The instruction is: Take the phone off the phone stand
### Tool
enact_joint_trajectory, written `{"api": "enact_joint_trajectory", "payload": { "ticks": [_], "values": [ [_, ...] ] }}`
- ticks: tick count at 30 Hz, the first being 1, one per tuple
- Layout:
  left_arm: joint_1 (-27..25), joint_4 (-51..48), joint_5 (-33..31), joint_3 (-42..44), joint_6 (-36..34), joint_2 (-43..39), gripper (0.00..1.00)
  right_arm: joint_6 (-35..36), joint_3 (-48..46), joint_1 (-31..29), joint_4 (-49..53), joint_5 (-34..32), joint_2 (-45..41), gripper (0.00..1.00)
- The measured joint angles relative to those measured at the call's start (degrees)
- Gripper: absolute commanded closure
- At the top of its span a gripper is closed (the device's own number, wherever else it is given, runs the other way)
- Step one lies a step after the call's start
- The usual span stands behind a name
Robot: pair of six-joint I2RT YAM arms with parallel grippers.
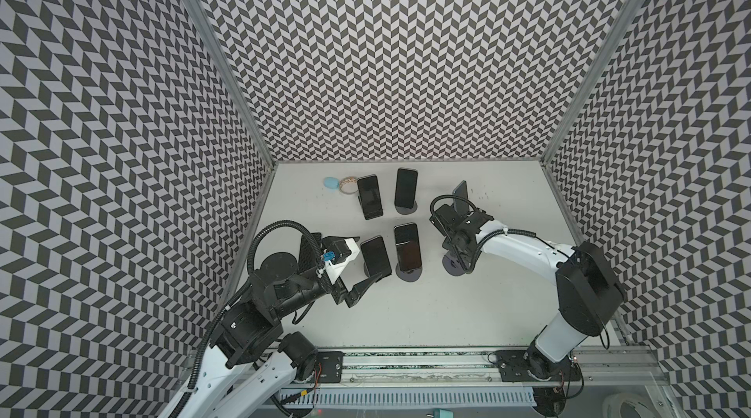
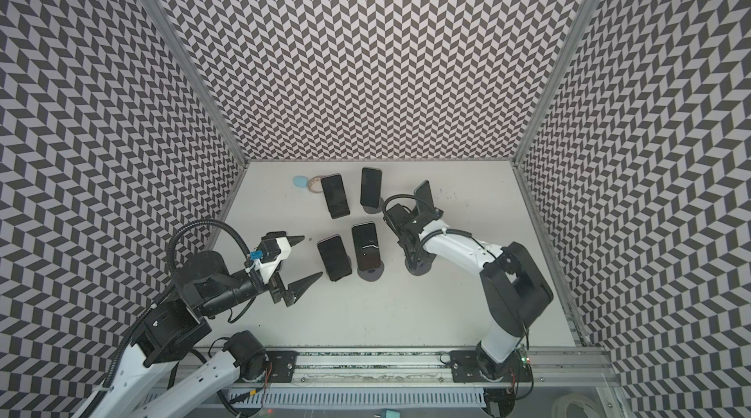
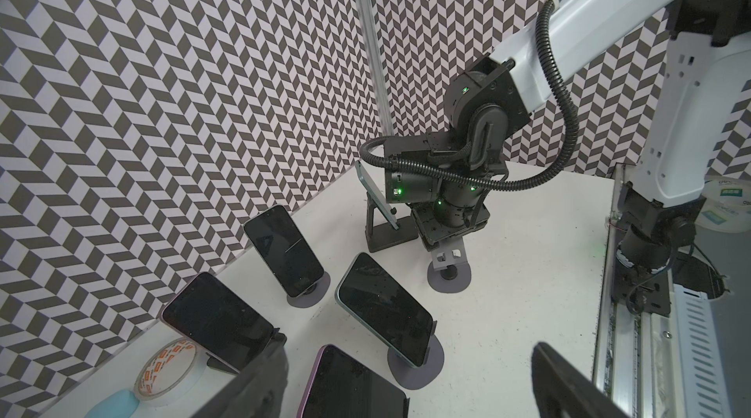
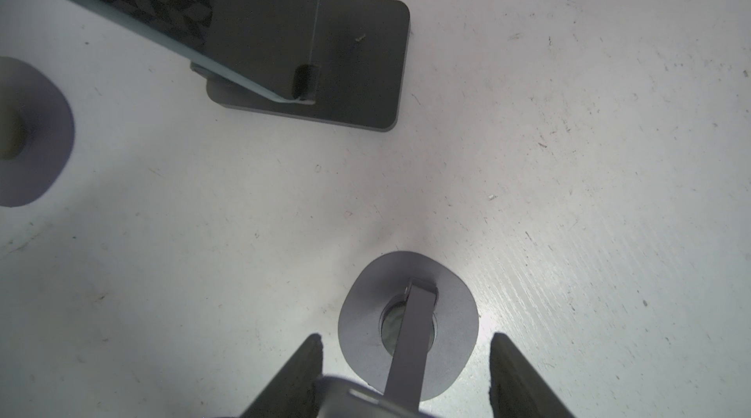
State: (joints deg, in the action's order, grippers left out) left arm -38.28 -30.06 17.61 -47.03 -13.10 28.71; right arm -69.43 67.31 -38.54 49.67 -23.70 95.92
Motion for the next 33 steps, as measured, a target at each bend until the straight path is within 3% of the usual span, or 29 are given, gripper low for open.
{"api": "enact_joint_trajectory", "payload": {
  "ticks": [9, 22, 28, 33],
  "values": [
    [0.0, 0.0, 0.0, 0.0, 0.0, 0.8, 0.06, 1.0, -2.6, 0.4, -2.0, 0.0, -2.4, 0.49],
    [0.0, 2.4, 0.7, 0.0, 1.4, 2.6, 0.06, 4.8, -12.5, 5.7, -3.2, -0.6, -13.5, 0.51],
    [0.0, 4.0, 1.5, 0.0, 2.4, 4.2, 0.06, 8.7, -16.6, 12.3, -4.4, -1.3, -20.1, 0.52],
    [0.0, 5.3, 2.1, 0.0, 3.0, 5.5, 0.06, 14.4, -19.4, 21.6, -6.8, -1.0, -24.9, 0.52]
  ]
}}
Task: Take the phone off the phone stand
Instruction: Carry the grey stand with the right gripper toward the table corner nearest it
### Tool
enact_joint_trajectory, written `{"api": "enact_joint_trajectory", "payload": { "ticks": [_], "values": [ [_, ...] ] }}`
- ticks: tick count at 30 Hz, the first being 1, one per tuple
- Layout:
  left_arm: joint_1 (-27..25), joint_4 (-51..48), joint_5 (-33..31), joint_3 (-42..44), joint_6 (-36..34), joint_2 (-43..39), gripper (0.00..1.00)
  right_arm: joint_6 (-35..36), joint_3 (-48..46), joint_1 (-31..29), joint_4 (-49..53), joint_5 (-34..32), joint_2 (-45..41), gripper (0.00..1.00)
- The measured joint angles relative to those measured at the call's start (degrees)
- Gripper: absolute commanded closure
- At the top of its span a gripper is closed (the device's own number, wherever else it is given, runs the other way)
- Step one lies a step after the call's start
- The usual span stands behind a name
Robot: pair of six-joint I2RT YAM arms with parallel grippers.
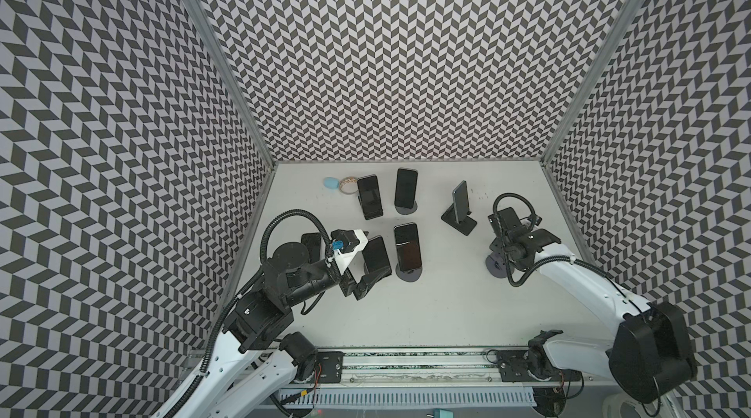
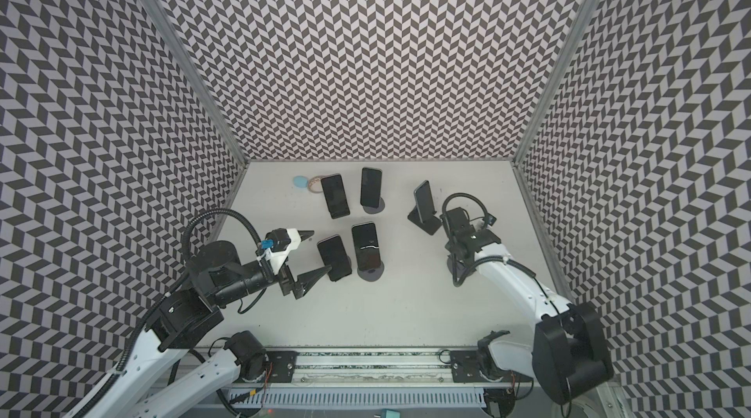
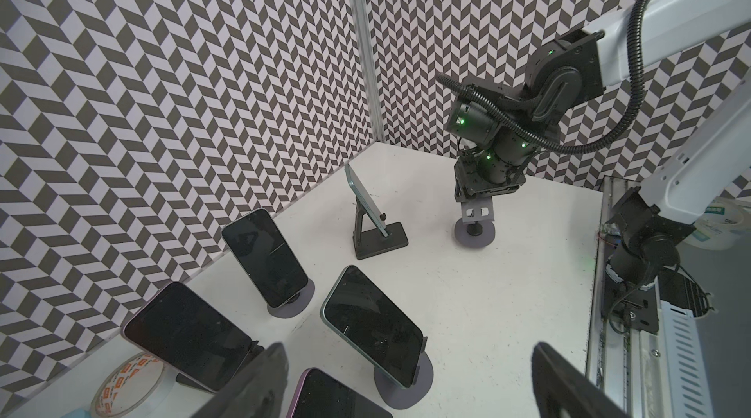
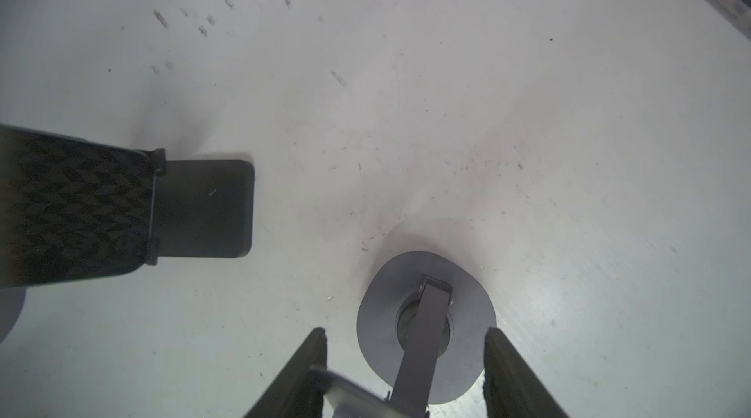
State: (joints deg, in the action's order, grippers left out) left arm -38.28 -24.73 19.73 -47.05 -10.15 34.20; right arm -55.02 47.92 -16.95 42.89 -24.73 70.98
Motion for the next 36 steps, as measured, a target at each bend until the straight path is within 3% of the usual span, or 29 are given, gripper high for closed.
{"api": "enact_joint_trajectory", "payload": {
  "ticks": [9, 17, 24, 36],
  "values": [
    [0.0, 1.5, 0.8, 0.0, 0.7, 2.7, 0.06, 12.8, -3.2, 19.9, -6.5, 3.9, -3.2, 0.53],
    [-0.5, 2.9, 1.0, -0.7, 0.9, 5.1, 0.06, 20.8, -5.8, 33.6, -13.7, 9.8, -3.0, 0.53],
    [-1.4, 4.2, 1.1, -0.9, 0.9, 6.6, 0.06, 24.4, -5.9, 39.6, -18.0, 14.1, -1.5, 0.53],
    [-1.7, 4.6, 1.1, -1.9, 0.9, 7.0, 0.07, 25.8, -7.1, 43.0, -20.5, 18.0, 0.9, 0.45]
  ]
}}
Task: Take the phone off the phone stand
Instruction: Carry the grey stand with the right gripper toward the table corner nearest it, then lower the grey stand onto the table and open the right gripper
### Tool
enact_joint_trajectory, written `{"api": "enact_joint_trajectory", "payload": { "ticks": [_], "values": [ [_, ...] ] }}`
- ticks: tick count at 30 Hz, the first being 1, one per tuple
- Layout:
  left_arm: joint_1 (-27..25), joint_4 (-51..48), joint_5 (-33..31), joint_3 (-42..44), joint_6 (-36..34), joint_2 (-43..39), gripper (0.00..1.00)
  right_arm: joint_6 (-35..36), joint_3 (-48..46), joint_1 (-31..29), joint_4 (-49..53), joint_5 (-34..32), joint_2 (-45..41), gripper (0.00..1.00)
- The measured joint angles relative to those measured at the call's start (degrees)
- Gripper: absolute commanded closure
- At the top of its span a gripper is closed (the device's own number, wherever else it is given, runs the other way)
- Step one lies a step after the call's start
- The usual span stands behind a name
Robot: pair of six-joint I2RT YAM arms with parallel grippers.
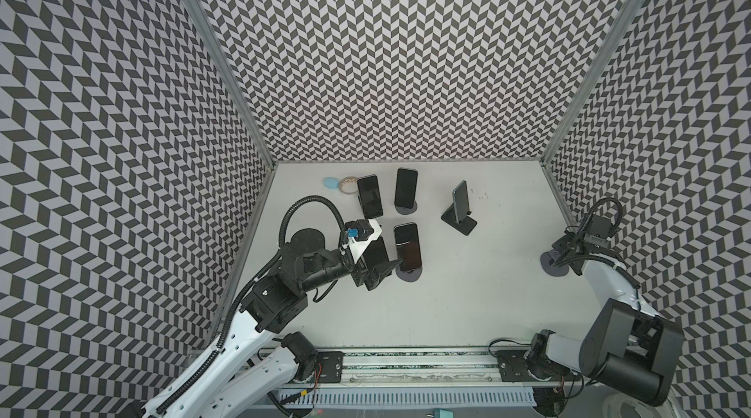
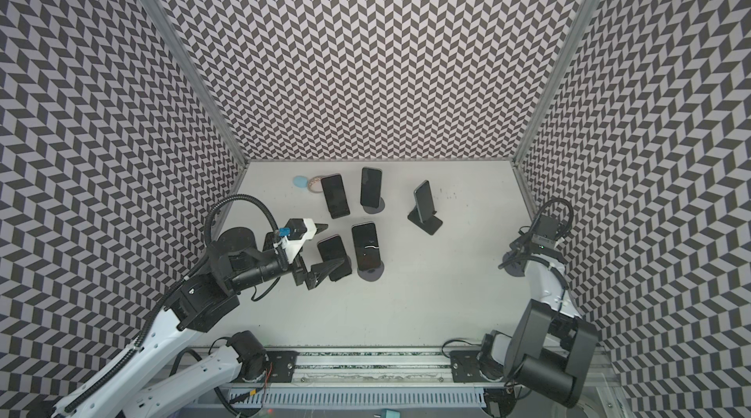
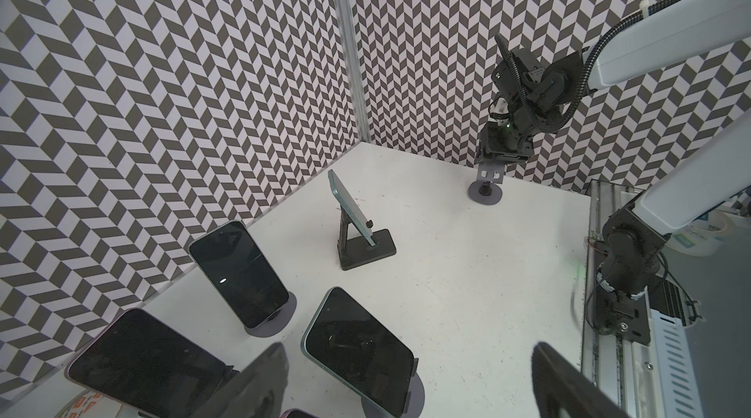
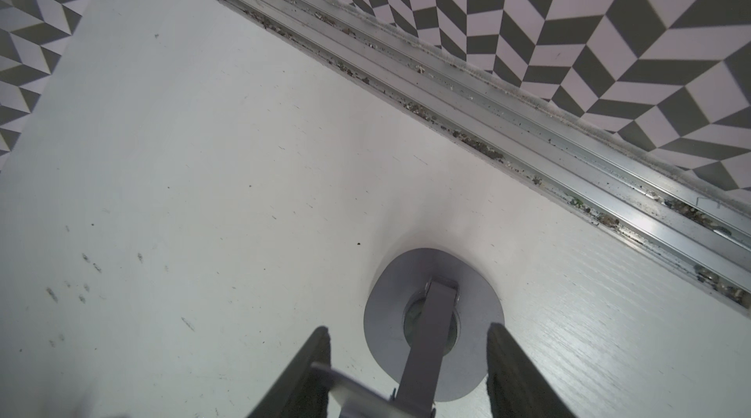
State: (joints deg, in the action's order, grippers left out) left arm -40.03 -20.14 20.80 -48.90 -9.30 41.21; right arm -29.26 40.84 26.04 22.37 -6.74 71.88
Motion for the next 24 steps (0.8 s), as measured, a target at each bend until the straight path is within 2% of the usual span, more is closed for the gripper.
{"api": "enact_joint_trajectory", "payload": {
  "ticks": [9, 15, 16, 24],
  "values": [
    [-0.8, 0.0, 0.0, 0.0, 0.0, 0.0, 0.06, 0.4, 0.0, 0.5, 0.4, 1.9, 0.7, 0.26],
    [-0.8, 0.0, 0.0, -0.2, 0.0, -0.1, 0.06, 0.4, 1.0, 0.5, 2.5, 2.5, 0.2, 0.08],
    [-0.8, -0.1, 0.0, -0.3, 0.0, -0.1, 0.06, 0.3, 1.5, 0.5, 3.1, 2.5, -0.1, 0.02],
    [-1.3, 0.0, 0.0, -0.9, 0.0, -1.0, 0.06, -0.9, 5.7, 0.5, 7.6, 2.1, -3.0, 0.01]
  ]
}}
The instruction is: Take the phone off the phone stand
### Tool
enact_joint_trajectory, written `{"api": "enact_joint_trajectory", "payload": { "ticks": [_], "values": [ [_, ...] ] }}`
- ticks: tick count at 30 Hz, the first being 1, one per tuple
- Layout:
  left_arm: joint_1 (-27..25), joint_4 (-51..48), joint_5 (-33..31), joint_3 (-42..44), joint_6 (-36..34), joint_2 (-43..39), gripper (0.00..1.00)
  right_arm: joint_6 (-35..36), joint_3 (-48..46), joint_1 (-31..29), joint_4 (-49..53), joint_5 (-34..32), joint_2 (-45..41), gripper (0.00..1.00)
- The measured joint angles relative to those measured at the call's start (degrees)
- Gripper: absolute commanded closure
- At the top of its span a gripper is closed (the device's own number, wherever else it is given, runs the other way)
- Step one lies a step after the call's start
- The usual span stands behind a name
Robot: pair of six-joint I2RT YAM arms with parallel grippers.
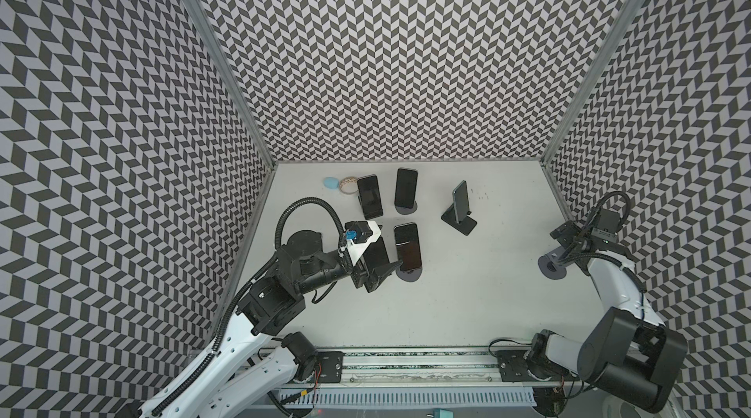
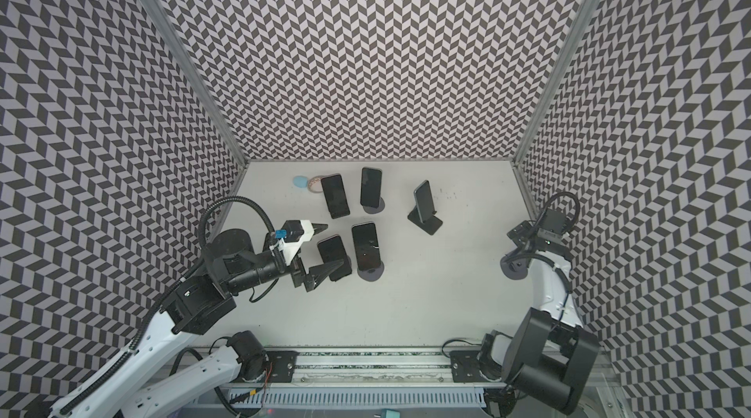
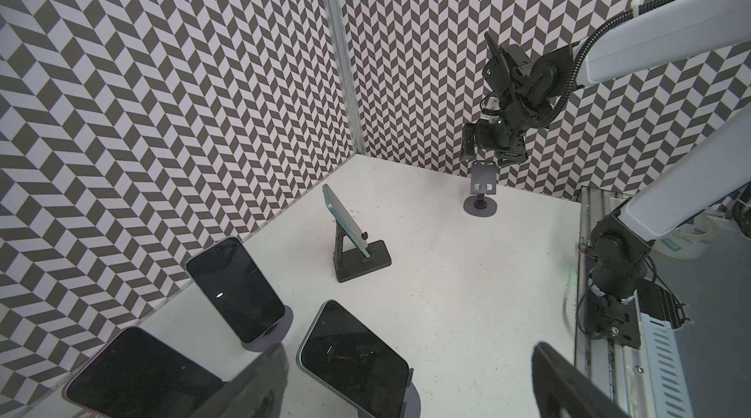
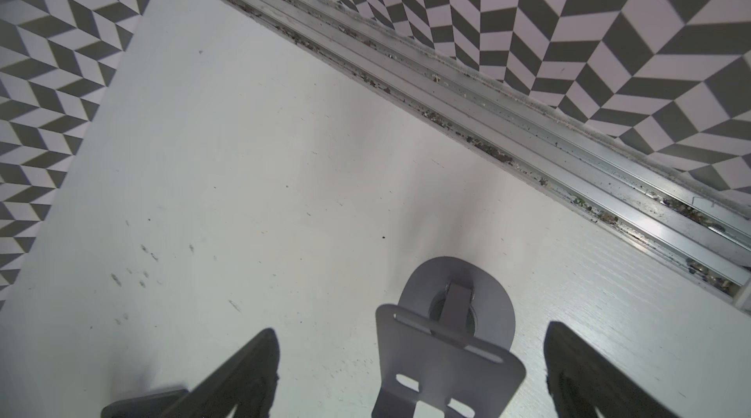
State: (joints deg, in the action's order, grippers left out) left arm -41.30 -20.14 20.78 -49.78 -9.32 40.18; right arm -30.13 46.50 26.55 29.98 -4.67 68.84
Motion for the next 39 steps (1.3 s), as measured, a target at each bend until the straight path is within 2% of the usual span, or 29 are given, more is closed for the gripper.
{"api": "enact_joint_trajectory", "payload": {
  "ticks": [13, 25, 39],
  "values": [
    [-0.6, -0.1, 0.0, -1.5, 0.2, -0.6, 0.06, -2.4, 0.1, 0.0, 6.1, -0.9, -5.6, 0.01],
    [-0.7, -0.1, 0.0, -1.9, 0.4, -0.5, 0.06, -2.7, 0.4, 0.0, 7.6, -0.7, -6.2, 0.01],
    [-1.2, 0.0, -0.1, -1.9, 0.4, -0.5, 0.06, -2.4, 7.6, -0.1, 9.1, -1.9, -5.7, 0.01]
  ]
}}
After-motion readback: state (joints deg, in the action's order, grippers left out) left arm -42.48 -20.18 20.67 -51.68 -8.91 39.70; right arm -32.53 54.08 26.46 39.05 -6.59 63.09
